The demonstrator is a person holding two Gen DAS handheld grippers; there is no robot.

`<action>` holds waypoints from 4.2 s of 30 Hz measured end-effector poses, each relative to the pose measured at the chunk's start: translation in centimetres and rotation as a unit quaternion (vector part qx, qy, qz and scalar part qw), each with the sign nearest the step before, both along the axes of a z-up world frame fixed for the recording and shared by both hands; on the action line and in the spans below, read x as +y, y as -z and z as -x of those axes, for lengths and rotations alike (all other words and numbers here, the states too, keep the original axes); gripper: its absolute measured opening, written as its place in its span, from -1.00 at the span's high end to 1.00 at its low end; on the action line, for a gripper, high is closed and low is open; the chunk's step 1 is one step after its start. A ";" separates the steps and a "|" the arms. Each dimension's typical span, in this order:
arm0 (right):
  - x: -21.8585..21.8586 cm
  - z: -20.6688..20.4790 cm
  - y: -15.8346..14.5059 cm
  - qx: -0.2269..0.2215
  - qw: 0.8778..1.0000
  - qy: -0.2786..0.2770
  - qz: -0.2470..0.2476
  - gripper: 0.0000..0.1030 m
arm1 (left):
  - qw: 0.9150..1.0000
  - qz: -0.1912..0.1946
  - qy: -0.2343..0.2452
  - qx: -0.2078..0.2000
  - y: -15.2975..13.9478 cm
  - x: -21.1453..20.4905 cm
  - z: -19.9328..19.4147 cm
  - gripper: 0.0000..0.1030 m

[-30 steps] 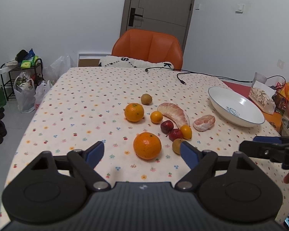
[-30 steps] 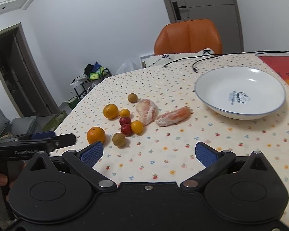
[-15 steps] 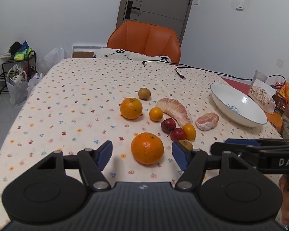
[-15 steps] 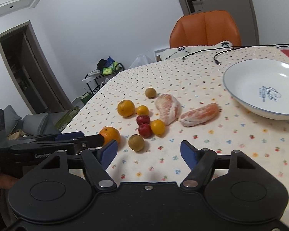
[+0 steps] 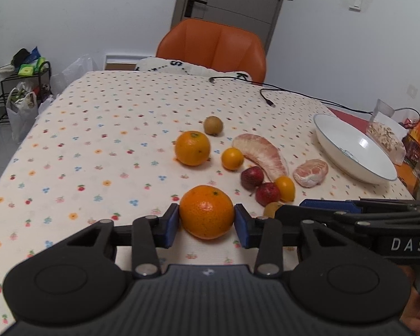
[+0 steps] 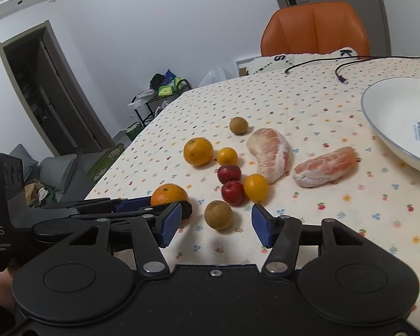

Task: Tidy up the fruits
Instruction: 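Grasp the large orange with the left gripper while the right gripper grasps a small brown fruit, then carry both fruits over the white plate and open both grippers to drop them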

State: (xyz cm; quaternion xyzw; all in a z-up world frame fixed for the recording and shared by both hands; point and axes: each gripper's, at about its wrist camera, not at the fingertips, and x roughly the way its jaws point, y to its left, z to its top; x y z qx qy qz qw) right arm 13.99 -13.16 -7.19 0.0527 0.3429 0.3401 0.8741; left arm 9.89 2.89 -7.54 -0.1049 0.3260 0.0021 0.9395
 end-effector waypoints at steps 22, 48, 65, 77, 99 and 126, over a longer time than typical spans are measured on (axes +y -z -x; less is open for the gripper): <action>1.2 0.4 0.0 -0.017 0.999 -0.029 -0.001 0.56 | 1.000 -0.009 -0.010 -0.020 -2.0 -0.3 1.8 0.22; -6.3 2.0 -1.8 -0.044 0.998 0.041 -0.025 0.56 | 0.998 -0.018 0.043 -0.046 -3.8 -6.6 0.7 0.22; -12.2 1.4 -2.2 -0.055 0.993 0.099 -0.042 0.55 | 0.995 -0.030 0.084 -0.050 -4.5 -11.6 -2.0 0.22; -15.2 0.4 -2.3 -0.062 0.988 0.129 -0.049 0.55 | 0.992 -0.038 0.104 -0.054 -4.8 -14.1 -4.0 0.22; -18.7 -3.0 -2.0 -0.067 0.983 0.165 -0.050 0.55 | 0.991 -0.043 0.124 -0.039 -4.0 -17.7 -9.4 0.22; -20.5 -5.1 -1.0 -0.058 0.979 0.189 -0.048 0.46 | 0.993 -0.057 0.103 -0.016 -3.3 -18.1 -11.3 -0.02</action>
